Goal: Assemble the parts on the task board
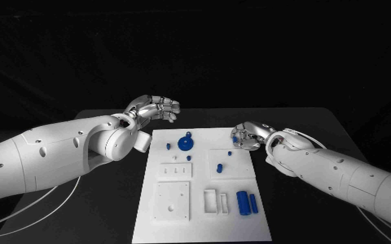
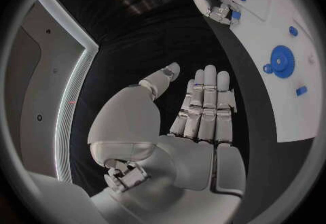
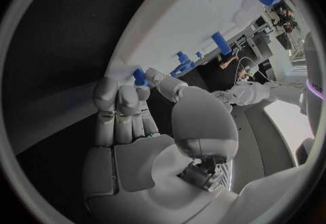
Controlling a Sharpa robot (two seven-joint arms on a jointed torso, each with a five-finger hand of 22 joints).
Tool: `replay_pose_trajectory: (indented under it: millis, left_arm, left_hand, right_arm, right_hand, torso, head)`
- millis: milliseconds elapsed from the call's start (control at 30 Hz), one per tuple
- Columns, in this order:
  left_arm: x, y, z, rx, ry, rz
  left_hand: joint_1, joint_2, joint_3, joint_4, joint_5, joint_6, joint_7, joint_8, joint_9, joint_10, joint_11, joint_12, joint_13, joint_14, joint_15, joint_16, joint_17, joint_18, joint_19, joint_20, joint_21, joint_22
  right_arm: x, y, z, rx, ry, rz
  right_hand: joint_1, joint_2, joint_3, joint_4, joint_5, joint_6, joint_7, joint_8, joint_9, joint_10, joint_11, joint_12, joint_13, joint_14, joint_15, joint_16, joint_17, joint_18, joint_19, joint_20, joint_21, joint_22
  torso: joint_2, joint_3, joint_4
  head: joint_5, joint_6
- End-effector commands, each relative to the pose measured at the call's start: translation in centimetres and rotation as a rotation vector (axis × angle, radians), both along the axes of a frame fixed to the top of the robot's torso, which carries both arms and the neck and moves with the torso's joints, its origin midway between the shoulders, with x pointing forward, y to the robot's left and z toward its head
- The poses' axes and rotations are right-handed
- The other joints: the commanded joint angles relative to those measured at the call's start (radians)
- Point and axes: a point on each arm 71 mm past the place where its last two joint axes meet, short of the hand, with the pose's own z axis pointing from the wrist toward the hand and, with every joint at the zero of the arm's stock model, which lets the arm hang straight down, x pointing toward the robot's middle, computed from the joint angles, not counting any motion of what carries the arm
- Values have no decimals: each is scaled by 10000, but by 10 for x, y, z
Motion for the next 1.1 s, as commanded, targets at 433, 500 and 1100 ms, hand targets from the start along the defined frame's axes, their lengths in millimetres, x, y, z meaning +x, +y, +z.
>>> replay_pose_trajectory:
  millis: [433,500,1100]
  left_arm:
    - [2,-5,1,4,-141,-188]
    - [2,-5,1,3,-145,-186]
    - [2,-4,1,3,-142,-186]
  left_hand:
    - [-44,-5,43,-36,9,41,30,-50,21,-21,51,-32,17,-56,-13,22,9,177,-78,5,62,187]
    - [-45,-4,43,-36,9,40,30,-50,22,-21,51,-32,17,-57,-13,22,9,177,-78,5,62,187]
    - [-46,-4,43,-42,8,30,23,-62,26,-45,49,-51,14,-60,-12,20,9,177,-82,5,63,186]
  right_arm:
    - [-1,0,0,-328,-209,-85]
    - [-1,-1,0,-348,-165,-92]
    - [0,1,-1,-311,-79,-84]
  right_hand:
    - [-32,136,74,-55,-54,2378,-214,129,151,-386,-250,71,-2,-1,-123,-75,25,999,41,-24,62,139]
    - [-31,138,76,-59,-54,2377,-215,132,157,-385,-252,71,-2,0,-125,-75,26,999,41,-26,62,138]
    - [-363,-236,-929,-701,24,2001,-78,-101,245,-556,-122,-74,-36,-59,-2,-148,51,999,-30,-75,2,138]
  torso:
    - [35,-10,-40]
    - [33,-4,-39]
    - [12,6,-15]
  head:
    - [-30,-40]
    - [-36,-49]
    - [-43,-89]
